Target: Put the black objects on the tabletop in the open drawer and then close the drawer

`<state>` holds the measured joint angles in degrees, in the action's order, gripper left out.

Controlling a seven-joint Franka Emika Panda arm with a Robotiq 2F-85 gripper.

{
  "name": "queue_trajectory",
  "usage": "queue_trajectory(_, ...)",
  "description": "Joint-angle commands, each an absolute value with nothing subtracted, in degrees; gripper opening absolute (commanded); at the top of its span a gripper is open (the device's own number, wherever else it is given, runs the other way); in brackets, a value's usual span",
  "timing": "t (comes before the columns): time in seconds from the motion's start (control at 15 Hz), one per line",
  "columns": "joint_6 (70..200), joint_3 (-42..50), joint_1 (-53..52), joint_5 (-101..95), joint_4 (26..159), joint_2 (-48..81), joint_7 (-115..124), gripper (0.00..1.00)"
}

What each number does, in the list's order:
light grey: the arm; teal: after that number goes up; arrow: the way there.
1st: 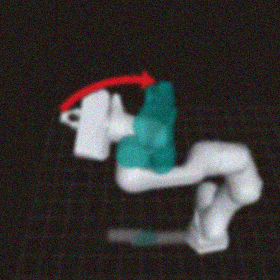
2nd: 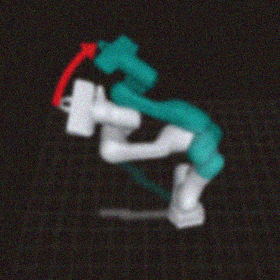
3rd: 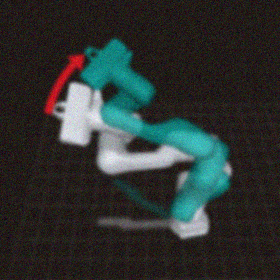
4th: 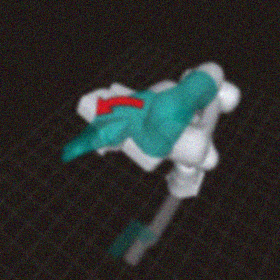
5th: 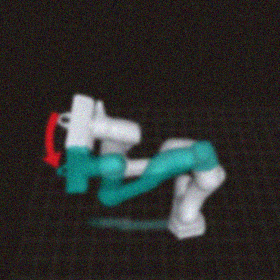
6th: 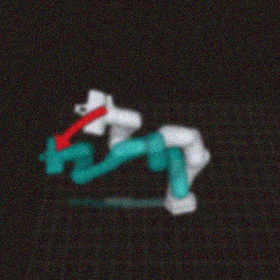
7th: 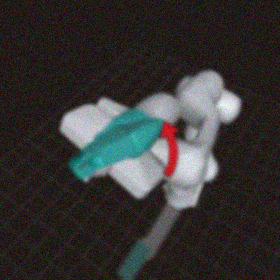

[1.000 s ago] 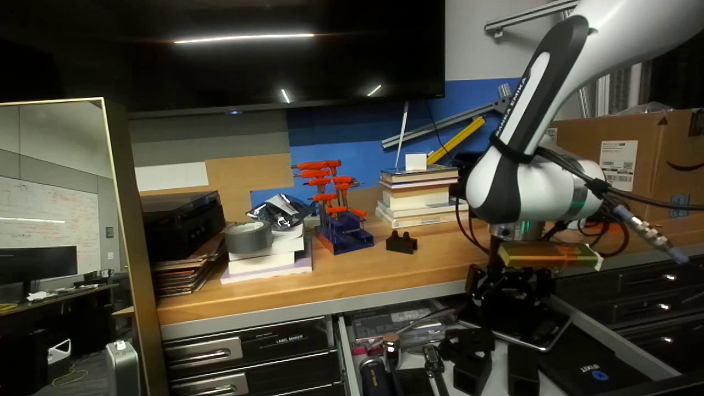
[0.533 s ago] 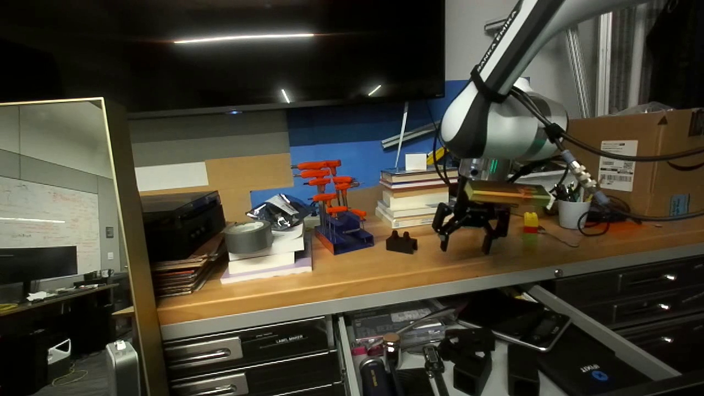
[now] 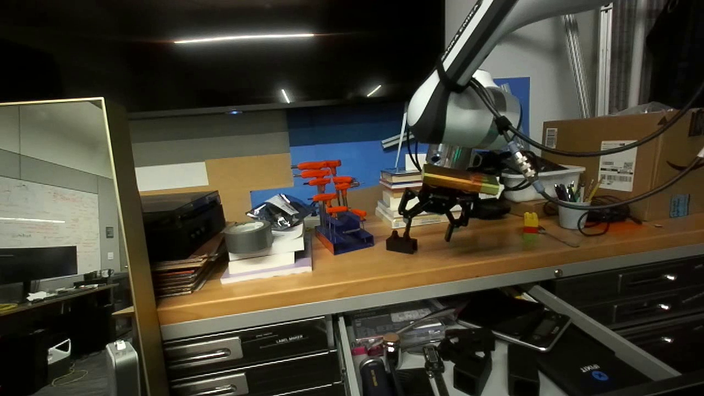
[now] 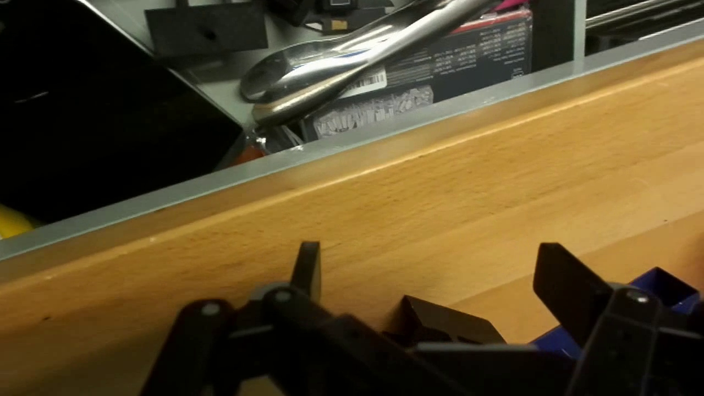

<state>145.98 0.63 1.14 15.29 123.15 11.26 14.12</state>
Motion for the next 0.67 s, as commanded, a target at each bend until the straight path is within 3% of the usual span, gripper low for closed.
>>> queue_trajectory(0.0, 143.1, 1.0, -1.2, 13.9, 115.7, 15.7, 23.5, 1.0)
queue_trajectory(0.6, 137.3, 5.8, -6.9, 5.7, 97.5, 29.3, 44.4, 1.0)
